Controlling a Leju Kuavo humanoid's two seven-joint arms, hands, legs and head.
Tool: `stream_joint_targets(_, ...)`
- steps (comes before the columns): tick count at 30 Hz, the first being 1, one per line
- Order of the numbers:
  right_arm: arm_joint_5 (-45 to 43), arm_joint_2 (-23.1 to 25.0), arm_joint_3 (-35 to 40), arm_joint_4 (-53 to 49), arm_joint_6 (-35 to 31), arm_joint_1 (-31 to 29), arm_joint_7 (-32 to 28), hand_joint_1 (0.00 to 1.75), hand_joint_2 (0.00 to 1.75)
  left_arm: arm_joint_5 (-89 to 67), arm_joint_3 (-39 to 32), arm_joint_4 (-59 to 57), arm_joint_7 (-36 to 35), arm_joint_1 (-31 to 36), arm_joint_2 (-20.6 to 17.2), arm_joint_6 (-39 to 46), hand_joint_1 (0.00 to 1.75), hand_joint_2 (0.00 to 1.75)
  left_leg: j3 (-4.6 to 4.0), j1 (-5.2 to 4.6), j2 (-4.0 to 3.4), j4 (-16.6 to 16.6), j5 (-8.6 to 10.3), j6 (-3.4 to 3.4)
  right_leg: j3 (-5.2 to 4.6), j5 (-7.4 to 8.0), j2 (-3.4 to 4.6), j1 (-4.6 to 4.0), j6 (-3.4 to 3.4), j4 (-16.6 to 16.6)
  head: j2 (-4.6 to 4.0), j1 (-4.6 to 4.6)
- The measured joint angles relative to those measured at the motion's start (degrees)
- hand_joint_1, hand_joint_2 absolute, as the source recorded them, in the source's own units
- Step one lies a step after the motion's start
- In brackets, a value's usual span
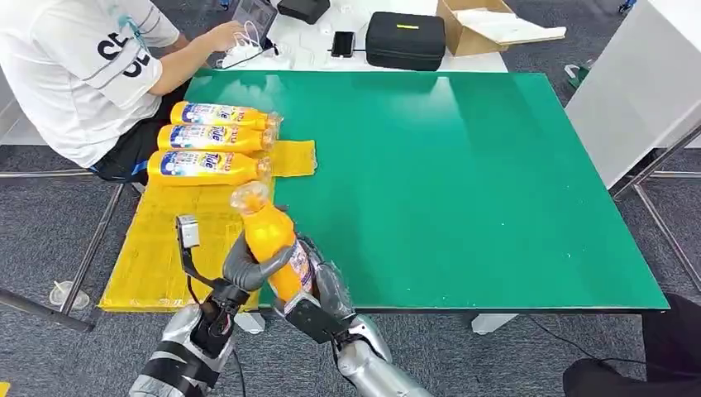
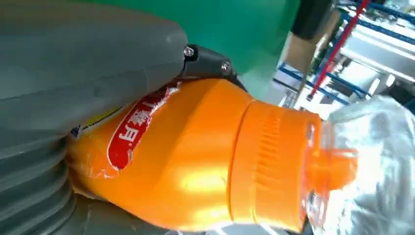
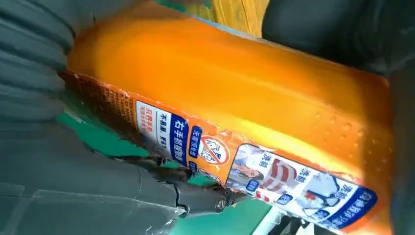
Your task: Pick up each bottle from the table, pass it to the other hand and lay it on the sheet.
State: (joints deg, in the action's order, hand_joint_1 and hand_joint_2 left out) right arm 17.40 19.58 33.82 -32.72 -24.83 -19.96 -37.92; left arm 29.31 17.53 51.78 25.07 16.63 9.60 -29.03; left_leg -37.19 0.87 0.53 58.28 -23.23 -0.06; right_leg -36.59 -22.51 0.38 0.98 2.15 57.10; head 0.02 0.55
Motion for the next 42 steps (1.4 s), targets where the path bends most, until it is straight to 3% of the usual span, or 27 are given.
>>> stream_joint_targets(9, -1.2, -0.5, -3.3, -8.3, 3.9, 1.7, -0.2, 0.0, 0.0, -6.4, -4.8, 4.2, 5.0, 1.5, 0.2, 10.0, 1.75, 1.75, -0.01, 0.02, 0.02, 0.0, 0.02, -0.02, -0.01, 0.01, 0.0, -0.01, 0.0, 0.0, -0.02, 0.0)
stream_joint_targets(13, -3.4, -1.3, -5.1, -17.0, 6.6, 4.5, 0.5, 0.0, 0.0, -15.0, -9.4, 5.8, 10.0, 3.3, -0.1, 21.2, 1.75, 1.75, -0.01, 0.02, -0.01, 0.0, 0.02, -0.02, -0.02, 0.01, 0.01, -0.01, -0.01, 0.0, -0.02, -0.02)
stream_joint_targets(18, -5.8, -2.0, -6.1, -28.2, 6.5, 8.3, -0.3, 0.0, 0.0, -36.6, -14.3, 7.2, 14.9, 5.0, -0.8, 42.3, 1.75, 1.75, -0.02, 0.02, 0.0, 0.0, 0.02, -0.02, -0.03, 0.01, 0.0, -0.01, -0.01, 0.0, -0.02, 0.02)
stream_joint_targets(26, -6.5, -2.4, -6.6, -35.7, 6.0, 10.4, -1.0, 0.0, 0.0, -41.3, -16.1, 8.0, 15.0, 5.6, -1.5, 47.3, 1.75, 1.75, -0.03, 0.0, 0.01, 0.0, 0.02, -0.02, -0.01, 0.01, 0.0, 0.0, -0.01, 0.0, -0.02, -0.02)
stream_joint_targets(31, -9.0, -2.6, -5.9, -40.4, 2.3, 11.3, -2.1, 0.0, 0.0, -68.8, -14.6, 3.2, 14.9, 7.3, -3.5, 67.3, 1.75, 1.75, -0.03, 0.01, 0.01, 0.0, 0.02, -0.02, -0.02, 0.01, 0.0, -0.01, -0.01, 0.0, -0.02, 0.0)
stream_joint_targets(35, -11.5, -3.4, -4.5, -43.0, 2.4, 11.3, -2.2, 0.0, 0.0, -96.8, -15.0, -5.1, 13.9, 9.4, -5.9, 68.0, 1.75, 1.75, -0.02, 0.02, -0.01, 0.0, 0.03, -0.02, -0.02, 0.01, 0.0, -0.02, -0.02, 0.0, -0.02, 0.0)
stream_joint_targets(42, -13.2, -4.2, -3.5, -43.4, 5.8, 11.1, -2.2, 0.0, 0.0, -104.5, -10.2, -20.6, 13.5, 12.7, -9.0, 62.7, 1.75, 1.75, -0.03, 0.01, -0.06, 0.0, 0.02, -0.02, -0.05, 0.02, 0.1, 0.0, -0.02, 0.0, -0.02, 0.0)
